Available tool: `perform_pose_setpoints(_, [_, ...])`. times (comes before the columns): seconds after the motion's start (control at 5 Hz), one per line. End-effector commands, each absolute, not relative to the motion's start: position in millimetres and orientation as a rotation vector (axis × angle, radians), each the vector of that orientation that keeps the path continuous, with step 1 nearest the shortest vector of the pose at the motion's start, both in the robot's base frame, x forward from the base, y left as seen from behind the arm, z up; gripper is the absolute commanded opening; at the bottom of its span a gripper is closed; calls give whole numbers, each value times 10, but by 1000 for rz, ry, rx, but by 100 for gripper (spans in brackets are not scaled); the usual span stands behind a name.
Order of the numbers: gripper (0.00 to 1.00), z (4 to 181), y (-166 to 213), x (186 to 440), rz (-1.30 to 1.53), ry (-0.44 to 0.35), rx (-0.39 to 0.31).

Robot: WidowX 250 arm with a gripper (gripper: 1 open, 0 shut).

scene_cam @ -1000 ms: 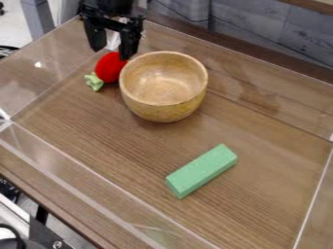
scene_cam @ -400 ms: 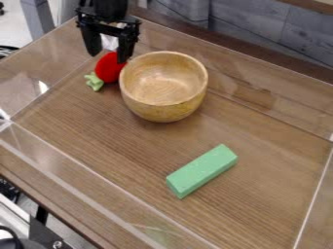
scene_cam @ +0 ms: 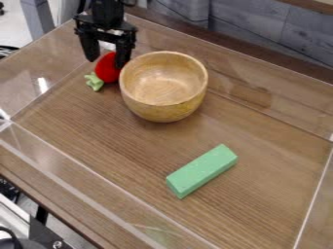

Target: Move the red fruit to the right

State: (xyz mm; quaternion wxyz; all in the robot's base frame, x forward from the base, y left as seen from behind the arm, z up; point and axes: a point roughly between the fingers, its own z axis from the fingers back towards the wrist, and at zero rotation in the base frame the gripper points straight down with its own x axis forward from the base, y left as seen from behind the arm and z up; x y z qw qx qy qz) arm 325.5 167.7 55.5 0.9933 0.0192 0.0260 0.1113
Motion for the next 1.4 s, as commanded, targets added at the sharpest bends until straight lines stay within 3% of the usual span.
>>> perform_pose_setpoints(0.0, [100, 712, 1652, 3432, 261, -6, 69])
perform_pose_setpoints(0.6, [100, 532, 1768, 3544, 425, -1, 80])
perform_pose_setpoints(1.0, [100, 389, 1738, 3431, 564, 6, 75])
perform_pose_setpoints(1.2, [0, 567, 1780, 3467, 602, -23, 69])
